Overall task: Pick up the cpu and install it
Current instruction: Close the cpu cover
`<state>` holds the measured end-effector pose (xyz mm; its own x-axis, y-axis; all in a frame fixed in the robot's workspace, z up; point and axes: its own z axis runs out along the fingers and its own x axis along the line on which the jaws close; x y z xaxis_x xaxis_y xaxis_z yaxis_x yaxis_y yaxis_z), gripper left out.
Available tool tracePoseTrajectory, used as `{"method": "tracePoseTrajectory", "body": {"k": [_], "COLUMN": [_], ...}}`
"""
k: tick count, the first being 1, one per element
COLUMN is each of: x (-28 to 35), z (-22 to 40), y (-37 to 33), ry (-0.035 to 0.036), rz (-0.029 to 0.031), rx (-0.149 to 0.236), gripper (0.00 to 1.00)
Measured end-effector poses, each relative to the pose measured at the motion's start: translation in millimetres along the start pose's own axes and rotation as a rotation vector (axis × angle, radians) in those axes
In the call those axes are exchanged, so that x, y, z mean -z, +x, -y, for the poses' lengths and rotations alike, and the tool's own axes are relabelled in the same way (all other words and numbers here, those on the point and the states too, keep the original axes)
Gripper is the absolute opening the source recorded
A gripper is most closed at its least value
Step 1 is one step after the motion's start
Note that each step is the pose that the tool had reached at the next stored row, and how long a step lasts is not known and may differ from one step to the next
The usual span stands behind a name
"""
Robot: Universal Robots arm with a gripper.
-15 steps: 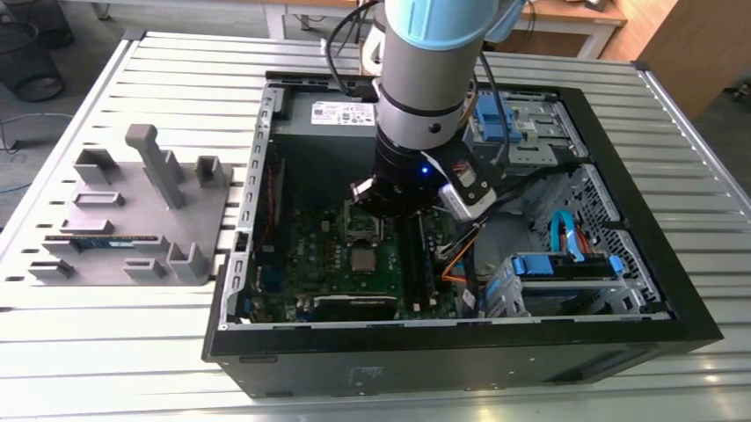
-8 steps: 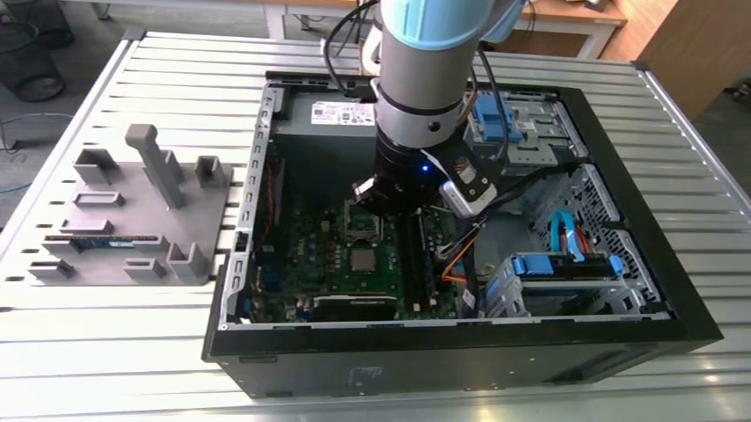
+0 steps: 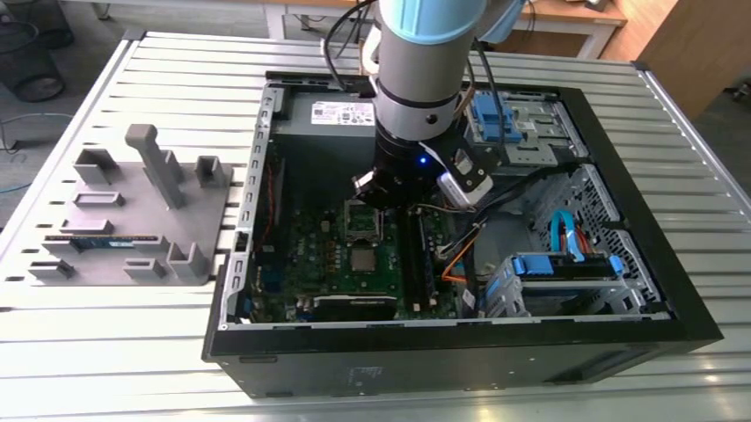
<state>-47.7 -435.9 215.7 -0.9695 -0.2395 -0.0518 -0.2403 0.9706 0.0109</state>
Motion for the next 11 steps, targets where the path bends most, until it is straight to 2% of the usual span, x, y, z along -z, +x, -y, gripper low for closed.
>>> {"method": "tracePoseTrajectory", "body": {"k": [6,11], "x": [-2.0,-3.0], "z": [-0.2,-1.7], "y": [0.2,-0.2], "ry": [-0.0042,-0.0046], "rz": [-0.0009,-0.0010], "rx": [0.085,0.091], "gripper": [0.11,0.11]}}
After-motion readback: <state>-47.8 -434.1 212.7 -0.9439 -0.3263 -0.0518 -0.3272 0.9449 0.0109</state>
